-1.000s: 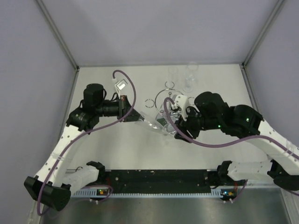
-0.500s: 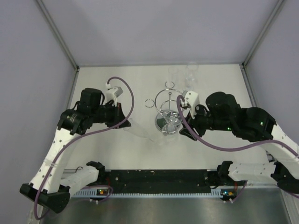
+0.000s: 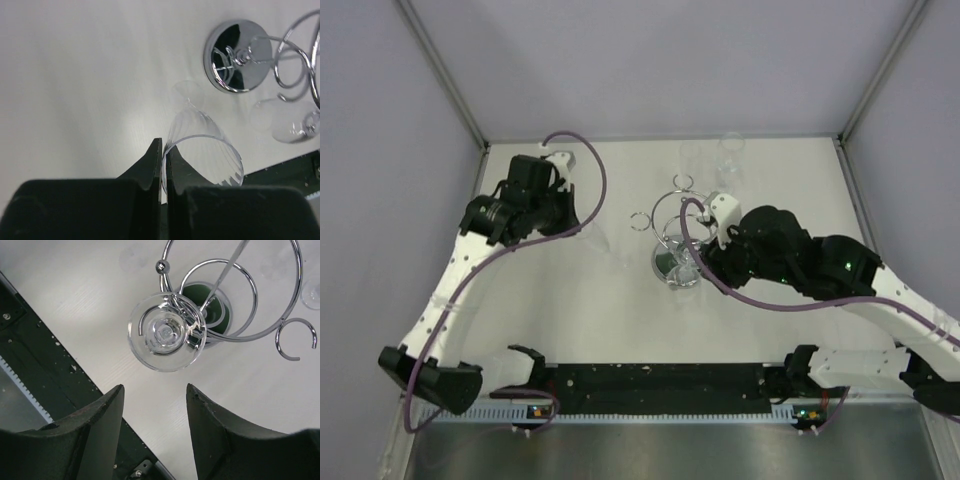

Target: Take the wine glass off the wine glass rack

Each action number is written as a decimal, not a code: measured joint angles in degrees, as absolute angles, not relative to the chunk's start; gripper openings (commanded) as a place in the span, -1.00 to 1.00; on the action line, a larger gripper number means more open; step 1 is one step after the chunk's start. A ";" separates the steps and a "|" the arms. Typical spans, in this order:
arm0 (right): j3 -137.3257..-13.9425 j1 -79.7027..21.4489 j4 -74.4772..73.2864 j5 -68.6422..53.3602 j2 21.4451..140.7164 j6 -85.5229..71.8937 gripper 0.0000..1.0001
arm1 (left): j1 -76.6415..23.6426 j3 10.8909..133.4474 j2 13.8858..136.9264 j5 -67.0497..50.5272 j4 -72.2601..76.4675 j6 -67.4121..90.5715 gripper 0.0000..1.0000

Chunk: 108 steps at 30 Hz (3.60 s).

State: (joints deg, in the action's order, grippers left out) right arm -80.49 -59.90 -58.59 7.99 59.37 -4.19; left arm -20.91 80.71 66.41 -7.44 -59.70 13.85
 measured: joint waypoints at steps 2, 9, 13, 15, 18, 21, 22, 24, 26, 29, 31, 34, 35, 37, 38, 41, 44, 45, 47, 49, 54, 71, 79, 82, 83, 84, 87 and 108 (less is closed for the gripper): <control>-78.61 -59.90 -57.47 10.07 59.24 -5.21 0.06 | -20.95 83.96 71.26 -3.36 -59.18 13.82 -1.00; -71.61 -58.70 -54.57 15.11 53.84 -8.86 0.08 | -20.95 103.09 91.85 2.79 -57.08 13.78 -1.00; -69.32 -58.08 -53.41 16.73 48.07 -11.66 0.08 | -20.95 119.13 104.29 3.51 -58.22 13.28 -1.00; -68.60 -57.98 -52.88 16.88 46.26 -12.78 0.08 | -20.95 126.89 109.34 3.46 -59.00 12.93 -1.00; -67.85 -57.93 -52.53 17.04 44.73 -14.20 0.08 | -20.95 134.87 114.78 3.25 -59.22 12.43 -1.00; -66.72 -57.91 -51.99 17.23 44.66 -15.14 0.08 | -20.95 136.38 117.27 2.13 -59.20 12.32 -1.00; -66.24 -57.89 -51.90 17.30 44.69 -15.33 0.08 | -20.95 136.25 117.80 1.54 -59.07 12.34 -1.00; -65.30 -57.87 -51.83 17.39 44.75 -15.68 0.08 | -20.95 134.91 118.39 0.30 -58.15 12.53 -1.00; -64.34 -57.87 -51.64 17.34 44.91 -15.97 0.08 | -20.95 132.75 118.67 -1.06 -56.71 12.91 -1.00; -62.96 -57.84 -51.35 17.21 45.17 -16.36 0.08 | -21.02 130.41 119.13 -2.11 -55.05 13.43 -1.00; -62.26 -57.84 -51.27 16.95 45.15 -16.64 0.08 | -21.08 130.17 120.01 -2.31 -53.91 13.58 -1.00; -61.32 -57.84 -50.83 16.64 45.12 -16.80 0.08 | -21.17 130.13 121.10 -2.28 -52.73 13.65 -1.00; -61.08 -57.84 -50.63 16.60 45.10 -16.80 0.08 | -21.21 130.13 121.43 -2.17 -52.47 13.65 -1.00; -60.75 -57.84 -50.37 16.47 45.10 -16.82 0.08 | -21.45 130.06 121.99 -1.85 -52.10 13.65 -1.00; -60.66 -57.84 -50.39 16.43 45.12 -16.82 0.08 | -21.56 130.06 122.26 -1.50 -51.94 13.65 -1.00; -60.05 -57.84 -49.87 16.32 45.10 -17.04 0.08 | -22.22 130.04 122.69 0.78 -51.77 13.56 -1.00; -59.40 -57.84 -49.30 16.16 45.15 -17.19 0.08 | -23.14 130.04 122.76 3.14 -51.64 13.34 -1.00; -59.20 -57.84 -49.19 16.03 45.17 -17.19 0.08 | -23.46 130.06 122.76 3.88 -51.64 13.30 -1.00; -58.92 -57.84 -48.99 15.90 45.17 -17.19 0.09 | -23.94 130.10 122.78 4.91 -51.66 13.15 -1.00; -58.85 -57.84 -48.99 15.73 45.19 -17.19 0.09 | -24.45 130.41 123.00 5.78 -51.99 12.91 -1.00; -58.85 -57.84 -48.90 15.35 45.17 -17.19 0.09 | -24.91 130.61 123.42 6.44 -53.76 12.64 -1.00; -58.13 -57.84 -48.60 14.83 45.17 -17.21 0.10 | -24.91 132.03 123.42 11.53 -58.35 10.44 -0.80; -57.71 -57.84 -48.31 14.48 45.17 -17.67 0.10 | -24.91 132.16 124.16 11.75 -58.74 9.91 -0.64; -57.71 -57.84 -48.25 14.28 45.17 -17.85 0.10 | -24.91 132.25 124.22 11.70 -58.81 9.87 -0.57; -57.63 -57.84 -48.12 14.24 45.17 -17.87 0.10 | -24.88 132.25 124.29 11.70 -58.78 9.87 -0.52; -57.43 -57.84 -47.92 14.22 45.17 -17.87 0.10 | -24.88 132.25 124.31 11.68 -58.85 9.87 -0.46; -56.97 -57.84 -47.86 13.98 45.17 -18.09 0.10 | -24.91 132.25 124.38 11.68 -59.02 9.76 -0.30; -56.62 -57.84 -47.44 12.93 45.21 -18.52 0.11 | -24.91 132.25 124.20 11.22 -57.98 10.00 0.08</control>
State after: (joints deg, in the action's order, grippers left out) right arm -56.62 -57.84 -47.44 12.93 45.21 -18.52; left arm -24.91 132.25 124.20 11.22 -57.98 10.00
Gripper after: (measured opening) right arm 0.552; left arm 0.535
